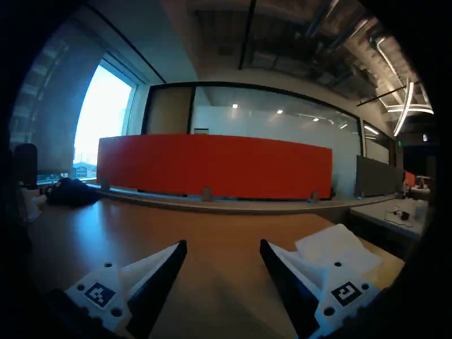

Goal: Fold towel

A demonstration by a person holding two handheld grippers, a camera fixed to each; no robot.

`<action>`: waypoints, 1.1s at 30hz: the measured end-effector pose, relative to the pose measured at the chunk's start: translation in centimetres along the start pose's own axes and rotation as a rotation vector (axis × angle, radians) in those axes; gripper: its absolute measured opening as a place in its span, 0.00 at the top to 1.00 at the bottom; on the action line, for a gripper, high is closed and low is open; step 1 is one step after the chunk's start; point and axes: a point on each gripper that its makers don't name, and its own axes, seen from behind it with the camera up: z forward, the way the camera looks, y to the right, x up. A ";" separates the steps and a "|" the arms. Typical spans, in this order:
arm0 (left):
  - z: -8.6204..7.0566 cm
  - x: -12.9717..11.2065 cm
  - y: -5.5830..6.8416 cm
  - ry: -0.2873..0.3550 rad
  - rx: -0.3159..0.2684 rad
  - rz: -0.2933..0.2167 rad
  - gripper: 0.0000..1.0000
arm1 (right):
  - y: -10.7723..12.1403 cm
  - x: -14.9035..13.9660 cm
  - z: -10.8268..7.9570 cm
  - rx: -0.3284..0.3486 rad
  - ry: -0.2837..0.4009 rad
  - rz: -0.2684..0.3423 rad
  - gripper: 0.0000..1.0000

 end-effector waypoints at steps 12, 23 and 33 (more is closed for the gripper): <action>0.0 0.0 0.0 0.000 0.000 0.000 0.07 | 0.4 0.5 -0.8 0.003 0.021 0.047 0.00; 0.0 0.0 0.0 0.000 0.000 0.000 0.06 | 0.8 0.5 -0.7 -0.006 0.020 0.051 0.00; 0.0 0.0 0.0 0.000 0.000 0.000 0.07 | 0.9 0.4 -0.6 -0.012 0.020 0.052 0.01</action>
